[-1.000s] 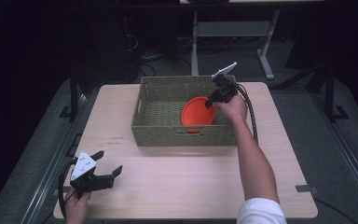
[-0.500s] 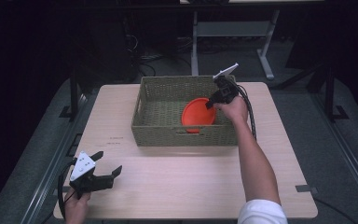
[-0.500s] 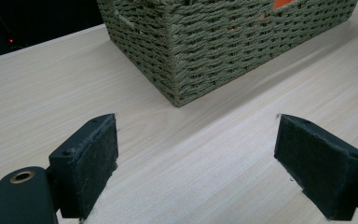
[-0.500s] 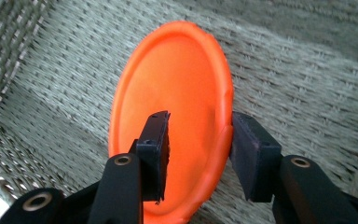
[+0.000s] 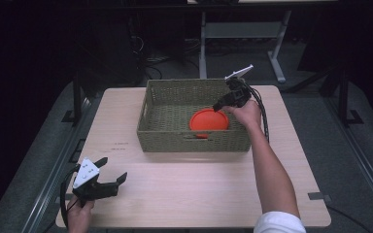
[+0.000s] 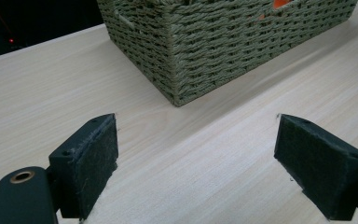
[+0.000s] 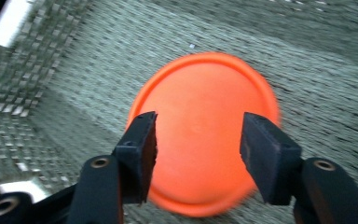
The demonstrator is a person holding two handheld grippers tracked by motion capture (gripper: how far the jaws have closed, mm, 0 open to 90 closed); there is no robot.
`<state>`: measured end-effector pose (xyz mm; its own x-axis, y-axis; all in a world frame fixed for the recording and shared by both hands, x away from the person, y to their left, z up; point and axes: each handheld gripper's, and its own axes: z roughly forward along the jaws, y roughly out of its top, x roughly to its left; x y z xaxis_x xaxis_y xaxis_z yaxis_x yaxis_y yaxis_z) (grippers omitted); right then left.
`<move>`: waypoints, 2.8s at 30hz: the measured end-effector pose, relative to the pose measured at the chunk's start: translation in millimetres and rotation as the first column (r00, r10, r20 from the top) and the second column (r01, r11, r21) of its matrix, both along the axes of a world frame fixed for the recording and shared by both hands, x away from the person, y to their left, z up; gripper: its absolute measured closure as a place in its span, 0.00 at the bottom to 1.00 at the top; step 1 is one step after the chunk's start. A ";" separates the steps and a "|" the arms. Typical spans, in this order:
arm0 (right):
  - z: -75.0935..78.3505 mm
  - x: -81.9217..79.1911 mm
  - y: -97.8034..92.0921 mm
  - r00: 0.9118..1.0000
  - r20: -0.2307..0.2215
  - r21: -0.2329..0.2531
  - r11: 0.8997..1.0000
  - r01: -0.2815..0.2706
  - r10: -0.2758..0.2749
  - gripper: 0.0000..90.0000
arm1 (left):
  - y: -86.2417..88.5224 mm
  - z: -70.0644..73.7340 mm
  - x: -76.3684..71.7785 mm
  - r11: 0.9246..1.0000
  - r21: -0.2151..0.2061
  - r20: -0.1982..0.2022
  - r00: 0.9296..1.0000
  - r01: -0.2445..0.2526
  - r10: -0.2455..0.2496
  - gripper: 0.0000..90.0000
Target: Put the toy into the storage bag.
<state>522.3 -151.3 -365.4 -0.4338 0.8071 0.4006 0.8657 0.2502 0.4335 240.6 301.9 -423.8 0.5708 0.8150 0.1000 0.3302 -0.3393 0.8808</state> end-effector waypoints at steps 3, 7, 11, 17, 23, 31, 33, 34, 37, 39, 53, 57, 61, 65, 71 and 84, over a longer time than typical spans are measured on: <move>3.2 -2.0 1.3 1.000 0.008 0.026 0.999 -0.021 0.021 0.45 | 0.3 0.3 -0.3 1.000 -0.001 0.002 1.000 -0.001 0.001 0.14; 7.9 -6.2 4.2 0.999 0.014 0.050 0.998 -0.048 0.048 0.41 | 0.6 0.3 -0.4 1.000 0.000 0.002 1.000 -0.001 0.001 0.14; 13.3 -11.2 7.6 0.997 0.019 0.094 0.992 -0.081 0.079 0.39 | 0.6 0.5 -0.6 1.000 0.002 0.003 1.000 0.000 0.000 0.14; 22.9 -18.5 13.5 0.992 0.035 0.121 0.985 -0.123 0.120 0.34 | 0.6 0.6 -0.6 1.000 0.006 0.003 1.000 0.001 -0.001 0.14; 28.8 -25.7 16.0 0.989 0.041 0.142 0.979 -0.146 0.142 0.30 | 0.5 0.6 -0.5 1.000 0.006 0.004 1.000 0.001 -0.001 0.14; 35.1 -35.8 16.2 0.984 0.069 0.142 0.975 -0.172 0.164 0.29 | 0.8 0.6 -0.5 1.000 0.003 0.005 1.000 -0.004 0.004 0.14; 36.3 -38.2 15.3 0.983 0.071 0.151 0.972 -0.177 0.168 0.29 | 0.8 0.9 -0.8 1.000 0.003 0.005 1.000 -0.003 0.003 0.14; 37.0 -39.4 14.6 0.983 0.068 0.151 0.972 -0.177 0.169 0.29 | 0.8 0.9 -0.9 1.000 0.003 0.006 1.000 -0.003 0.003 0.14; 40.2 -43.5 12.4 0.984 0.068 0.161 0.971 -0.174 0.165 0.29 | 0.9 0.7 -0.5 1.000 -0.001 0.005 1.000 -0.005 0.005 0.14; 42.9 -46.5 10.6 0.982 0.082 0.167 0.969 -0.183 0.172 0.29 | 0.5 0.4 -0.3 1.000 -0.005 0.007 1.000 -0.004 0.004 0.14; 58.3 -69.8 2.7 0.970 0.143 0.167 0.961 -0.221 0.199 0.28 | -0.1 0.6 -0.2 1.000 0.004 0.003 1.000 0.001 -0.001 0.14; 59.1 -78.3 -0.9 0.968 0.147 0.177 0.958 -0.227 0.202 0.28 | -0.3 0.4 -0.3 1.000 -0.001 0.003 1.000 -0.001 0.001 0.14; 60.8 -88.4 -4.0 0.962 0.167 0.190 0.951 -0.245 0.214 0.27 | -0.6 0.6 -0.5 1.000 0.001 0.002 1.000 -0.001 0.001 0.14; 61.5 -100.0 -6.7 0.958 0.179 0.188 0.948 -0.257 0.224 0.27 | -0.6 0.6 -0.7 1.000 0.000 0.000 1.000 -0.002 0.002 0.14; 68.1 -119.9 -4.3 0.943 0.212 0.176 0.939 -0.295 0.257 0.27 | -1.9 0.1 -0.9 1.000 -0.002 -0.002 1.000 0.002 -0.002 0.14; 64.8 -147.6 -7.9 0.930 0.230 0.172 0.929 -0.328 0.286 0.27 | -2.4 0.2 -1.7 1.000 -0.009 0.001 1.000 -0.002 0.002 0.14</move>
